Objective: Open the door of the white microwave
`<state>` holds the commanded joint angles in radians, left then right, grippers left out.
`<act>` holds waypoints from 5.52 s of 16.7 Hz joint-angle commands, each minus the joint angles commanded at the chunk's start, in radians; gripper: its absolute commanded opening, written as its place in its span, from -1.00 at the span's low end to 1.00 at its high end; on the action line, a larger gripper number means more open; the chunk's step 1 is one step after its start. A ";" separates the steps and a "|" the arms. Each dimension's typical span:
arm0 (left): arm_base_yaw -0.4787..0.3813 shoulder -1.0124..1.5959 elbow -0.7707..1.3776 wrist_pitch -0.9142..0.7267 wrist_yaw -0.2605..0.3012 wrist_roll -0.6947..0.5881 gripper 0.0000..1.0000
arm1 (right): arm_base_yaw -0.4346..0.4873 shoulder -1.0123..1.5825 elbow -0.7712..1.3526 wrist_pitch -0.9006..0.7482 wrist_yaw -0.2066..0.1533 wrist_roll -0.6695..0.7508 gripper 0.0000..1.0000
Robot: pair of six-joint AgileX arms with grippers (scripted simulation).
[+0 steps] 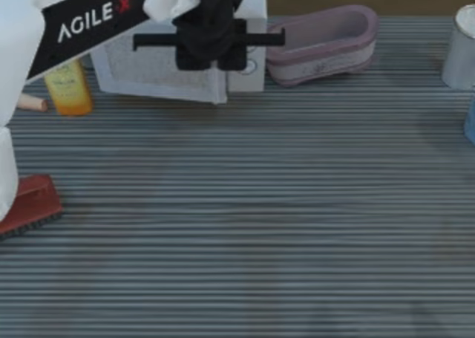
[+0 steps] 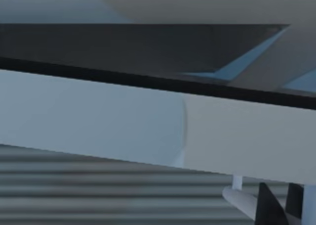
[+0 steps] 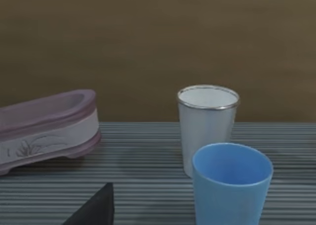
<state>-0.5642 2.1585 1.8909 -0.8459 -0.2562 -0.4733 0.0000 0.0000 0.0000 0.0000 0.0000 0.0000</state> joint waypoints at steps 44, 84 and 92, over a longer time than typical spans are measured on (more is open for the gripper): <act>0.022 -0.149 -0.218 0.115 0.076 0.160 -1.00 | 0.000 0.000 0.000 0.000 0.000 0.000 1.00; 0.045 -0.237 -0.345 0.170 0.141 0.276 -1.00 | 0.000 0.000 0.000 0.000 0.000 0.000 1.00; 0.045 -0.237 -0.345 0.170 0.141 0.276 -1.00 | 0.000 0.000 0.000 0.000 0.000 0.000 1.00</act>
<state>-0.5189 1.9212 1.5462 -0.6759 -0.1157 -0.1969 0.0000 0.0000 0.0000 0.0000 0.0000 0.0000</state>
